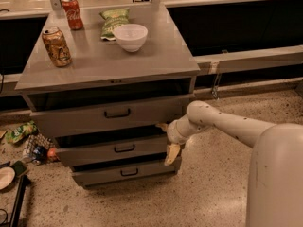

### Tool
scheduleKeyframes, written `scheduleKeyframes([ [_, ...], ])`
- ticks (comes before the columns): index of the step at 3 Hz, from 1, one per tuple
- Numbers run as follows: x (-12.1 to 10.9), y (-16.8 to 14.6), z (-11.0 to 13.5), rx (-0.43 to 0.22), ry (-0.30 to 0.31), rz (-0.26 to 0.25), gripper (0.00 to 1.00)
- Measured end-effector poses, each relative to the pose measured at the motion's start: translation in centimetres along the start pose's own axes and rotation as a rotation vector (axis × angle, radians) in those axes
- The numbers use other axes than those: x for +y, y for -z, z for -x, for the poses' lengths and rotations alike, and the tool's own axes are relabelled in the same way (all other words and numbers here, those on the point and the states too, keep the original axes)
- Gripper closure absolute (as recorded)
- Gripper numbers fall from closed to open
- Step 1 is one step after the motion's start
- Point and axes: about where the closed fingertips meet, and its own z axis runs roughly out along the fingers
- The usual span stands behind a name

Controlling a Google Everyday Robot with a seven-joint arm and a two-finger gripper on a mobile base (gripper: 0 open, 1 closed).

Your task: Open middle drawer

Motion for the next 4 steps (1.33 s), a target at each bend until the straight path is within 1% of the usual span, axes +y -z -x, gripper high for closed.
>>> scheduleKeyframes([
  [1,-0.7,-1.1,-0.9,-0.005,-0.004,0.008,0.00],
  [2,-0.8,-2.9,-2.5,-0.016,-0.042,0.031,0.02],
  [3,-0.7,-3.8,-3.0,-0.023,-0.060,0.044,0.23],
  [4,-0.5,-3.7,-3.1,-0.014,-0.068,0.048,0.47],
])
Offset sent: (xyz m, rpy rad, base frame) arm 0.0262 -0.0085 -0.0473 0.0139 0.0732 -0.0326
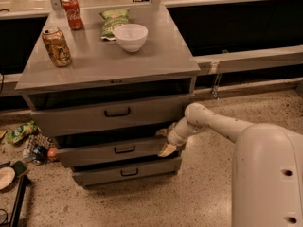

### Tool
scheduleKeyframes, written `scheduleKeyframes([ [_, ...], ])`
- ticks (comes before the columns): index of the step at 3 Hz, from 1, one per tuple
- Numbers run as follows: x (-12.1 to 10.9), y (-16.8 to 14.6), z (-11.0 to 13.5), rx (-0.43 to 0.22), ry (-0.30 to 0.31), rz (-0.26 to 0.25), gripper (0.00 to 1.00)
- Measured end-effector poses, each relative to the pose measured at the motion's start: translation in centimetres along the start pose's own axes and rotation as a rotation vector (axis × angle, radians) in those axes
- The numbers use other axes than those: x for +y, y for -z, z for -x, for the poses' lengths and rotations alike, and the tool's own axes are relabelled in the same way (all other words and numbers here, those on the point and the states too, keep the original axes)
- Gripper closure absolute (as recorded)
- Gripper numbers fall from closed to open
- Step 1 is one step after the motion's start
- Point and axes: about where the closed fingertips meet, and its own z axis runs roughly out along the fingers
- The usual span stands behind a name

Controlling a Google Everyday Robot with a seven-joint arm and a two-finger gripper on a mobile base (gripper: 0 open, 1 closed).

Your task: Open middle drawer

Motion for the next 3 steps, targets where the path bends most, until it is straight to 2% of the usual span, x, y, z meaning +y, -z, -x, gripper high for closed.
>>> scheduleKeyframes([
  [2,2.6,2.5,1.5,0.045,-0.021,0.026,0.93],
  [3,6.2,2.4,2.1,0.034,-0.083,0.093,1.00],
])
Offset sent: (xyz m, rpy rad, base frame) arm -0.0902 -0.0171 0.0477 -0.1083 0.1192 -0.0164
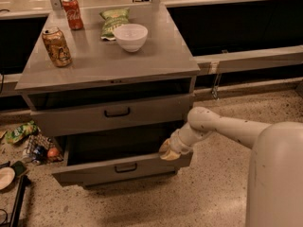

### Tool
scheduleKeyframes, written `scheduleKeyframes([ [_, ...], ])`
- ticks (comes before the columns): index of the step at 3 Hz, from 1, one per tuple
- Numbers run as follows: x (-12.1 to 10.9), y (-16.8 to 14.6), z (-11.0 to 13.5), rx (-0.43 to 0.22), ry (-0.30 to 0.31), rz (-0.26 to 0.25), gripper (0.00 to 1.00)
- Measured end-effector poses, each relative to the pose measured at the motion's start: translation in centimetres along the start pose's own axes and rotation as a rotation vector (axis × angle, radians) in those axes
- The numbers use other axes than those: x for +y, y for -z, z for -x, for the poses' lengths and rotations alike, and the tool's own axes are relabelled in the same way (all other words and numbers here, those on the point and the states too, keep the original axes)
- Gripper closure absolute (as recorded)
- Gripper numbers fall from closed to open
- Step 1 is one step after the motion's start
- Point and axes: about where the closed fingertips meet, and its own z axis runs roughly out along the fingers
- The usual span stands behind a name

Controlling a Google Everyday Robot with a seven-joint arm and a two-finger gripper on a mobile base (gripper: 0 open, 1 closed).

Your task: Open middle drawer

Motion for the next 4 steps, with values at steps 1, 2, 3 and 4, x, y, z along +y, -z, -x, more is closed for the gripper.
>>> scheduleKeyframes([
  [1,1.7,0.0,0.4,-0.004,-0.027,0.029,0.84],
  [2,3.1,1.1,1.8,-0.003,-0.058,0.045,0.51],
  [3,2.9,2.2,3.2,0.000,-0.060,0.026,0.23],
  [4,1.2,2.3,3.6,0.004,-0.038,0.003,0.37],
])
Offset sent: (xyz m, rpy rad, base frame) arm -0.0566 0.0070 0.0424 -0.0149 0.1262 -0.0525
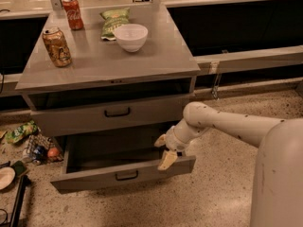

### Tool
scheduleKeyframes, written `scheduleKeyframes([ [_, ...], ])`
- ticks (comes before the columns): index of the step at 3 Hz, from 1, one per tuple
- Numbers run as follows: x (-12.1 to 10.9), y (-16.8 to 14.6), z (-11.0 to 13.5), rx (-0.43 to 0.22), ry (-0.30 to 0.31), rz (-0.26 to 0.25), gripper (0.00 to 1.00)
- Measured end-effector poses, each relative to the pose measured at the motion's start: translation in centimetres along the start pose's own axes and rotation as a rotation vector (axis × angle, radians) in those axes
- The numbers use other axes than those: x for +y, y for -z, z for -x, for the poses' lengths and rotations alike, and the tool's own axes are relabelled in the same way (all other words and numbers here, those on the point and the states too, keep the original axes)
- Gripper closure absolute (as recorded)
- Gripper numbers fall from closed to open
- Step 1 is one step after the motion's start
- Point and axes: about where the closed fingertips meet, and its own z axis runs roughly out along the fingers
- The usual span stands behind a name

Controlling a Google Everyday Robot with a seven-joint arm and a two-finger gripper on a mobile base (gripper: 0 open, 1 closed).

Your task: Open middle drawer

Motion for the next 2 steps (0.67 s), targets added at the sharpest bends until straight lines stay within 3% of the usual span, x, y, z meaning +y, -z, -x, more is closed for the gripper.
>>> scheduleKeyframes([
  [2,-4.3,0.3,-0.8,0.021,0.013,-0.104,0.83],
])
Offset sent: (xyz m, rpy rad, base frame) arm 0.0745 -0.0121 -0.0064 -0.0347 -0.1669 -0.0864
